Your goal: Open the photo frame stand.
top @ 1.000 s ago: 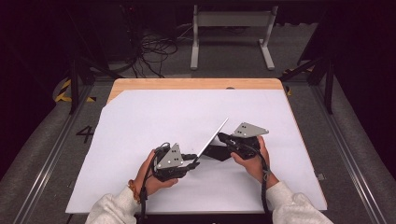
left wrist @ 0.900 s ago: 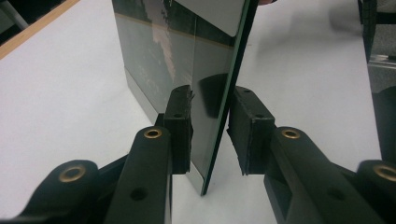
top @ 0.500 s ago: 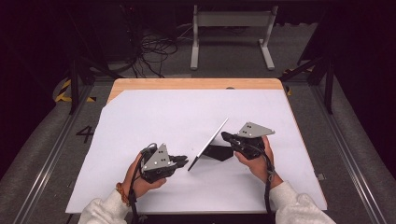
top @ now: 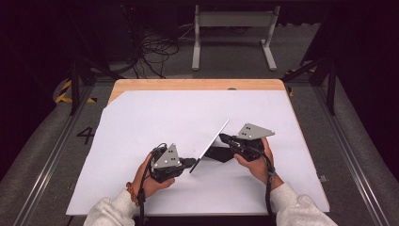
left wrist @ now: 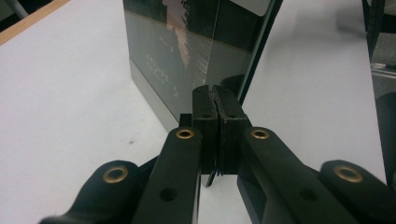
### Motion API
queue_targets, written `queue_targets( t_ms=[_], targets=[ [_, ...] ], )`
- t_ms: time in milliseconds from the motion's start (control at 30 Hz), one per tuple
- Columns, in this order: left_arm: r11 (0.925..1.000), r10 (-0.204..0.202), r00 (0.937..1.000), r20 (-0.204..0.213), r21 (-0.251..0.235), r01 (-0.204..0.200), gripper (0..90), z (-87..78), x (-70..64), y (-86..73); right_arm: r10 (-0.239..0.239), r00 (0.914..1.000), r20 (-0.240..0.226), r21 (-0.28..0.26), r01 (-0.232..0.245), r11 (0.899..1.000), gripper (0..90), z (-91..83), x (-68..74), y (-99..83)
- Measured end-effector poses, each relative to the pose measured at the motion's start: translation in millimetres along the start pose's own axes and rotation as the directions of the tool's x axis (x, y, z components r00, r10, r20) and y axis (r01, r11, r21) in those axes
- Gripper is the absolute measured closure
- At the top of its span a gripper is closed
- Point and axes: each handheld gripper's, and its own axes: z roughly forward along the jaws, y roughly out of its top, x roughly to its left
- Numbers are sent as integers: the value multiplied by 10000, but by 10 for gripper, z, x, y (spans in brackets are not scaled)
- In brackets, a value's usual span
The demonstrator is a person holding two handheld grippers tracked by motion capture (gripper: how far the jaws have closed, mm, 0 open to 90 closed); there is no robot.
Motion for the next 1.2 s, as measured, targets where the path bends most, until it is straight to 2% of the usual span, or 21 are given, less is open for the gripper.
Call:
queue_targets(
  t_ms=[200,333,600,1200],
  targets=[
    [9999,115,9999,123,-30,-114,889,37,-50,38,-47,10000,72,10,47,10000,900,19,16,6],
    [9999,155,9997,204,-67,-153,891,63,-82,54,-95,9999,-71,143,96,9999,900,55,27,-5],
    [9994,333,9985,439,-101,-329,886,117,-148,95,-263,9996,-65,100,264,9996,900,75,66,-11],
    [9986,517,9960,728,-127,-509,881,229,-225,160,-138,9992,-370,-71,136,9999,889,96,72,-37]
  ],
)
